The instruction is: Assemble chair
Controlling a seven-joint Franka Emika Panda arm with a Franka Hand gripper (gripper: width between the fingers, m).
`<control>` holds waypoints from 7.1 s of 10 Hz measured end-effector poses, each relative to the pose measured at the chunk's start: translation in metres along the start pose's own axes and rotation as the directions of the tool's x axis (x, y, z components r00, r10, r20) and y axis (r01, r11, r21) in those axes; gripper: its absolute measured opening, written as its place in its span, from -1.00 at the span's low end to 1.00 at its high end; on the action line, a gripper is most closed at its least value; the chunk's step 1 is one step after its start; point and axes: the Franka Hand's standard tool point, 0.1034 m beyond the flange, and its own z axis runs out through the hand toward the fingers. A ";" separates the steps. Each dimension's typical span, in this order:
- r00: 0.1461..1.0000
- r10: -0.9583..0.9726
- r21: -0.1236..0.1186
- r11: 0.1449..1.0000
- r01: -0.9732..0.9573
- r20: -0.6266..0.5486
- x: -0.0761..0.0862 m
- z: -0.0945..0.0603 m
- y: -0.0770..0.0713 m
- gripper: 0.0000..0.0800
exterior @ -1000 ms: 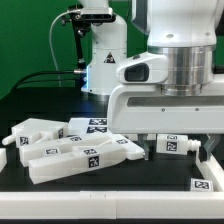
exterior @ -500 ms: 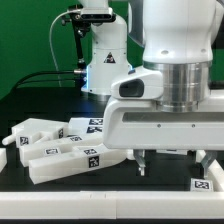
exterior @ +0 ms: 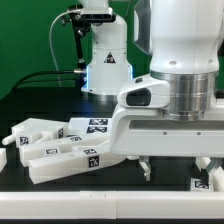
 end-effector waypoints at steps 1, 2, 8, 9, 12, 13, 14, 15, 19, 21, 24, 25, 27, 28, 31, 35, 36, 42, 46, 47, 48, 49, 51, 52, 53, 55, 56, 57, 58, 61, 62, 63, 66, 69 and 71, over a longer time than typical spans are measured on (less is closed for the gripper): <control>1.000 -0.012 0.001 1.000 0.012 -0.015 0.001 0.000 0.002 0.62; 0.999 -0.025 0.002 1.000 0.025 -0.043 0.003 0.000 0.005 0.62; 0.997 -0.070 -0.010 0.997 0.070 -0.026 -0.039 -0.008 0.050 0.62; 0.998 -0.067 -0.013 0.998 0.067 -0.014 -0.048 -0.007 0.059 0.62; 0.999 -0.043 -0.005 0.999 0.043 0.005 -0.040 -0.023 0.043 0.62; 1.000 -0.027 0.001 1.000 0.027 -0.003 -0.028 -0.028 0.030 0.62; 1.000 -0.022 0.005 1.000 0.022 -0.011 -0.020 -0.024 0.019 0.62; 1.000 -0.009 0.008 1.000 0.009 -0.017 -0.014 -0.020 0.009 0.62; 1.000 -0.012 0.003 1.000 0.012 -0.027 -0.010 0.001 0.001 0.62; 1.000 0.002 0.000 1.000 -0.002 -0.020 -0.015 0.013 0.000 0.62; 1.000 0.009 0.000 1.000 -0.009 -0.015 -0.017 0.016 -0.006 0.01; 1.000 0.010 0.000 1.000 -0.010 -0.015 -0.017 0.016 -0.006 0.01; 1.000 0.009 0.000 1.000 -0.009 -0.016 -0.017 0.016 -0.006 -0.30; 1.000 0.009 0.000 1.000 -0.009 -0.016 -0.017 0.016 -0.006 -0.30; 0.999 0.043 0.015 0.999 -0.043 0.002 -0.046 -0.010 0.002 -0.30; 0.995 0.092 0.019 0.996 -0.092 0.041 -0.105 -0.048 0.004 -0.30; 0.995 0.091 0.019 0.996 -0.092 0.042 -0.105 -0.045 0.005 -0.30; 0.998 0.017 0.047 0.999 -0.019 0.057 -0.144 -0.049 0.061 -0.29; 0.998 0.032 0.042 0.999 -0.034 0.055 -0.169 -0.052 0.108 -0.29; 0.998 0.032 0.042 0.999 -0.035 0.055 -0.168 -0.052 0.108 -0.29; 0.998 0.032 0.042 0.999 -0.035 0.055 -0.169 -0.051 0.109 -0.29; 0.998 0.040 0.042 0.998 -0.042 0.051 -0.171 -0.050 0.112 -0.29; 0.994 0.079 0.039 0.996 -0.081 0.071 -0.207 -0.039 0.141 -0.29; 0.994 0.086 0.033 0.996 -0.089 0.067 -0.218 -0.033 0.158 -0.29; 0.993 0.098 0.018 0.995 -0.099 0.058 -0.227 -0.025 0.168 -0.29; 0.994 0.094 -0.004 0.996 -0.094 0.051 -0.232 -0.012 0.171 -0.29; 0.995 0.093 -0.019 0.996 -0.092 0.046 -0.233 -0.004 0.174 -0.29; 0.995 0.089 -0.026 0.996 -0.088 0.050 -0.235 0.002 0.174 -0.29; 0.995 0.086 -0.028 0.996 -0.085 0.049 -0.236 0.004 0.174 -0.29; 0.995 0.085 -0.029 0.996 -0.084 0.051 -0.236 0.005 0.174 -0.04; 0.995 0.085 -0.028 0.996 -0.084 0.052 -0.237 0.004 0.174 0.31; 0.995 0.087 -0.025 0.996 -0.085 0.053 -0.237 0.002 0.174 0.52; 0.989 0.112 0.032 0.993 -0.116 0.092 -0.230 -0.029 0.174 0.62; 0.990 0.114 0.053 0.991 -0.119 0.087 -0.213 -0.044 0.184 0.62; 0.990 0.114 0.053 0.991 -0.119 0.088 -0.214 -0.044 0.184 0.62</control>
Offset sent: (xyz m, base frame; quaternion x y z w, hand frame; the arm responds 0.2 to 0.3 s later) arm -0.0295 -0.0211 -0.0124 -0.0135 -0.0028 -0.0283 0.9995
